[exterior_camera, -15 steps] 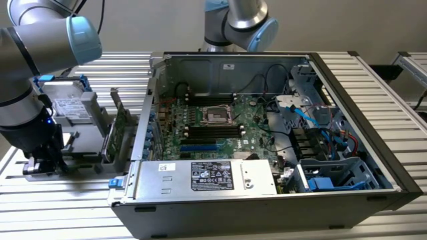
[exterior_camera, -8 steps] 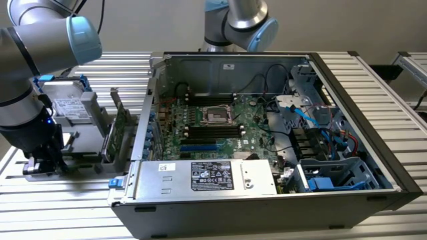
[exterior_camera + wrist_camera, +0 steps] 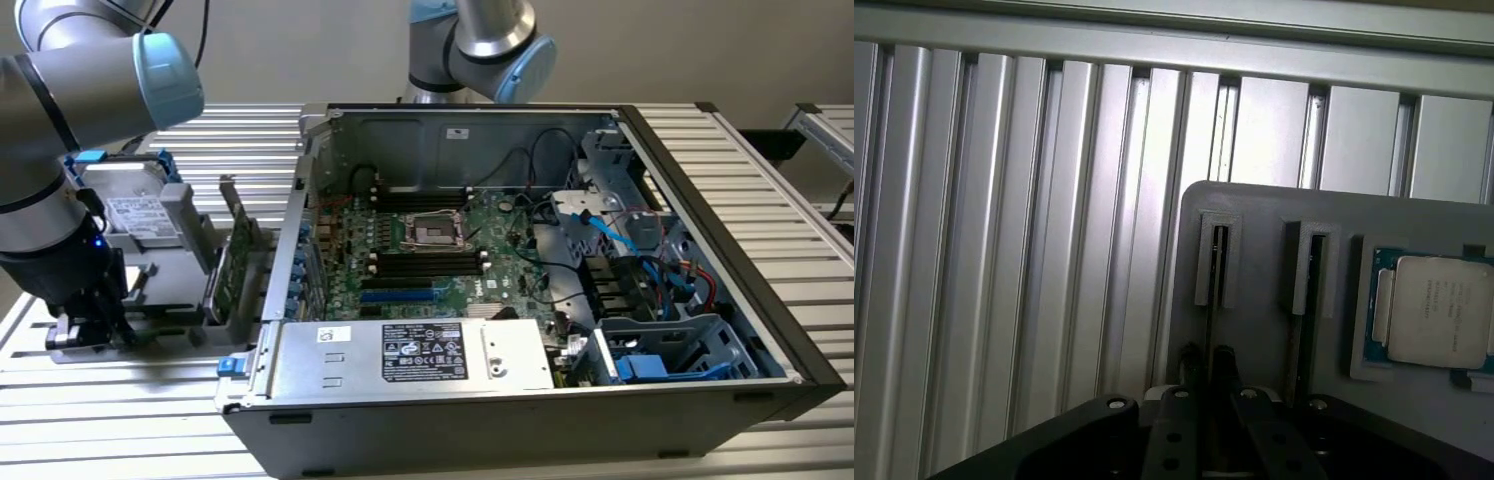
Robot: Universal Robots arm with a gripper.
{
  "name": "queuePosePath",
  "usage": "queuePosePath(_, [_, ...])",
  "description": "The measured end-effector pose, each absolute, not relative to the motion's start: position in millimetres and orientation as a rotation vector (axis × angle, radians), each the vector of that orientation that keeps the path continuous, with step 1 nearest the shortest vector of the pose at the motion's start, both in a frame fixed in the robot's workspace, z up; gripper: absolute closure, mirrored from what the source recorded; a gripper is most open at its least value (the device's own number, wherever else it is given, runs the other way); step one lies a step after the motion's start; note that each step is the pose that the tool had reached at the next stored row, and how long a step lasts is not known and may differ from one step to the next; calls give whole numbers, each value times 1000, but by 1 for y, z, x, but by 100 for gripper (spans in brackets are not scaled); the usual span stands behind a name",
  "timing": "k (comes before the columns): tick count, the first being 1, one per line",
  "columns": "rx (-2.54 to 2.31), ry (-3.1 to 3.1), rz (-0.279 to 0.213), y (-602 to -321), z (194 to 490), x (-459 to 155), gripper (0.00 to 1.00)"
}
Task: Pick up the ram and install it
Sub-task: 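Pick up the ram and move it above insertion slot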
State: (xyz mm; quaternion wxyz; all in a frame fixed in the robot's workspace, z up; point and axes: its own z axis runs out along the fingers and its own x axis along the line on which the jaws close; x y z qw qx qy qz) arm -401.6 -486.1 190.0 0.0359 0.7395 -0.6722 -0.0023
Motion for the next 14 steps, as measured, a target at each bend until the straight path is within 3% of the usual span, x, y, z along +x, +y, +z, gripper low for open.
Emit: queuePosePath(14, [2271,-2065,-7,-486,196,-402,84])
